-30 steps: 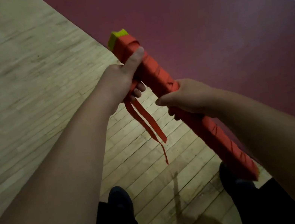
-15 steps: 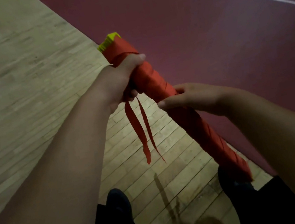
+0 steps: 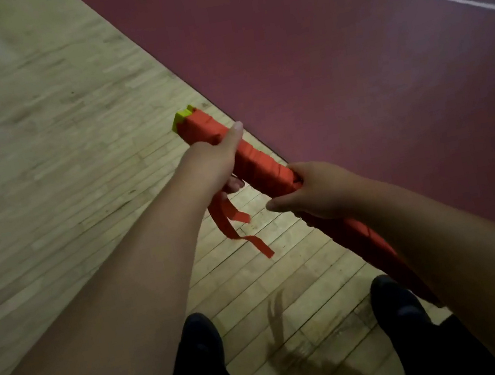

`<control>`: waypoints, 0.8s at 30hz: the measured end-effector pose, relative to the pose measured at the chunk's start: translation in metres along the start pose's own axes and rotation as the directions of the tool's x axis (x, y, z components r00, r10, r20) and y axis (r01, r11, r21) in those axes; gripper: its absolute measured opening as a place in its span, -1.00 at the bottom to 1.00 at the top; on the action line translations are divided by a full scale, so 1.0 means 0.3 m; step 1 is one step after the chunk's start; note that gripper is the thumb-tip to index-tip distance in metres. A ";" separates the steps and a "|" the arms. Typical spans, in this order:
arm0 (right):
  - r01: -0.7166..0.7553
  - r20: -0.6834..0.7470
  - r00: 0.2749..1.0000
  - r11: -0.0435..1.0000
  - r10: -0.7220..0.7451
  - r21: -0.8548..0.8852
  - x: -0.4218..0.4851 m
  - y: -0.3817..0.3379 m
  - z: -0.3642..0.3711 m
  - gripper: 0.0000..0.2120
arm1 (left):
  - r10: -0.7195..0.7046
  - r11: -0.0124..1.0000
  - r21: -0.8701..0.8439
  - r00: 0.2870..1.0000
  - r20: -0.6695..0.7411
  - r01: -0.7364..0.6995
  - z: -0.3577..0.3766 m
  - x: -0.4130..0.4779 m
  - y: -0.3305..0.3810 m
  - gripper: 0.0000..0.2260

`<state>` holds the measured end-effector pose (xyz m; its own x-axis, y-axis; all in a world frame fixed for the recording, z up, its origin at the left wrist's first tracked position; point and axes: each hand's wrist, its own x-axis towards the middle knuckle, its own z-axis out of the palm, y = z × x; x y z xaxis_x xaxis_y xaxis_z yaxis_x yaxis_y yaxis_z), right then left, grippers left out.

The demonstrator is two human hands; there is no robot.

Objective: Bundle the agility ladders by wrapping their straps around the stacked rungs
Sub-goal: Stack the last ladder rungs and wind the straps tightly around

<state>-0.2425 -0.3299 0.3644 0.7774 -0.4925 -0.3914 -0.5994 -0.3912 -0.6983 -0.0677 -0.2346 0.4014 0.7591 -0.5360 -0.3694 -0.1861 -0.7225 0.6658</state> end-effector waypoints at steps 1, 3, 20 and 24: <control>0.006 -0.031 0.999 0.995 -0.009 -0.095 0.006 0.006 0.017 -0.55 | -0.047 0.999 0.005 0.999 0.005 0.047 0.019 0.007 -0.005 -0.28; 0.026 -0.052 0.998 0.989 -0.034 -0.147 0.011 0.011 0.030 -0.58 | -0.106 0.994 -0.022 0.994 0.011 0.106 0.022 0.020 -0.005 -0.36; 0.007 -0.071 0.997 0.988 -0.017 -0.152 -0.001 -0.015 0.012 -0.58 | -0.116 0.972 -0.200 0.992 0.057 0.126 -0.004 0.052 -0.019 -0.30; 0.024 -0.181 0.979 0.940 -0.090 -0.340 -0.001 -0.015 0.036 -0.52 | -0.184 0.937 -0.278 0.975 0.126 0.212 0.003 0.066 -0.042 -0.38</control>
<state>-0.2379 -0.3196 0.3612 0.7808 -0.5876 -0.2122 -0.6100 -0.6436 -0.4624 -0.0508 -0.2366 0.3850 0.6959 -0.4446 -0.5639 0.1605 -0.6692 0.7256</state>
